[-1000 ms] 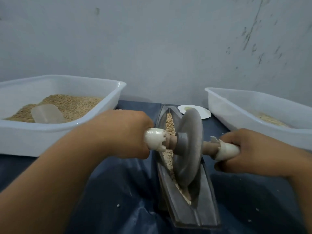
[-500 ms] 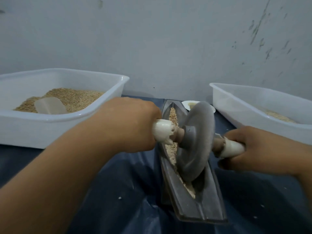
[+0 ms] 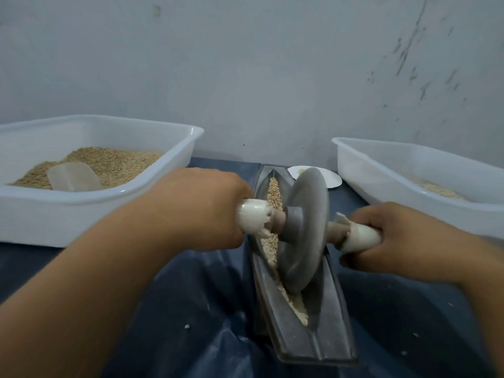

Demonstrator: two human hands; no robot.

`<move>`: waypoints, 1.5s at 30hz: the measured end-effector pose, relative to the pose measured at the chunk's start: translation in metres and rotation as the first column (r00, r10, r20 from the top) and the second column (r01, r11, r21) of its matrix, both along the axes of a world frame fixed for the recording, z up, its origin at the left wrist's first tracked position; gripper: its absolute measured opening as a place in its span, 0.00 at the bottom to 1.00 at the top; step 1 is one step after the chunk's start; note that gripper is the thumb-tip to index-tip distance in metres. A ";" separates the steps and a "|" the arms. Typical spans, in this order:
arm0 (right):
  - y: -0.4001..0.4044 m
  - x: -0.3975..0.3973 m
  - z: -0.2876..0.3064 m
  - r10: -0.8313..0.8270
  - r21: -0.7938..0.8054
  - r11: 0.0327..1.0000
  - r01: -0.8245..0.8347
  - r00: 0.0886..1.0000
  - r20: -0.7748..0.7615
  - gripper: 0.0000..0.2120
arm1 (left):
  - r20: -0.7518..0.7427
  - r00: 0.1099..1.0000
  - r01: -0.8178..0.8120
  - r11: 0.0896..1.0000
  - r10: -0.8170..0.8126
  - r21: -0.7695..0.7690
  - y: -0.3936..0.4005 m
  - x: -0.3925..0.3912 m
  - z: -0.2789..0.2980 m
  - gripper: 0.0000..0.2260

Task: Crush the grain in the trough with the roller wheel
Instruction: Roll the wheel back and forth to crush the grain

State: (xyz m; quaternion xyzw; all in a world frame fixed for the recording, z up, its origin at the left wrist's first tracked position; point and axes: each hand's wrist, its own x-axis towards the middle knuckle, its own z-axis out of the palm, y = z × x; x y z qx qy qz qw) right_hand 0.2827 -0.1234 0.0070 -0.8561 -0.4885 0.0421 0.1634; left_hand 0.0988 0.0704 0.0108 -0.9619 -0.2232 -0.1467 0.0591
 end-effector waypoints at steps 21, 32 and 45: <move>-0.010 -0.005 0.011 0.055 -0.045 0.998 -0.053 0.998 0.032 0.18 | -0.172 0.983 0.016 0.976 -0.055 -0.218 -0.002 -0.013 0.013 0.09; 0.004 -0.001 0.001 -0.012 0.027 1.000 0.009 0.993 0.113 0.11 | -0.042 0.999 -0.025 0.997 0.023 -0.066 0.004 0.001 -0.001 0.08; 0.008 -0.003 -0.002 -0.055 0.081 0.996 0.042 0.985 0.162 0.10 | -0.065 0.998 -0.019 0.988 0.009 -0.150 0.007 0.000 0.000 0.08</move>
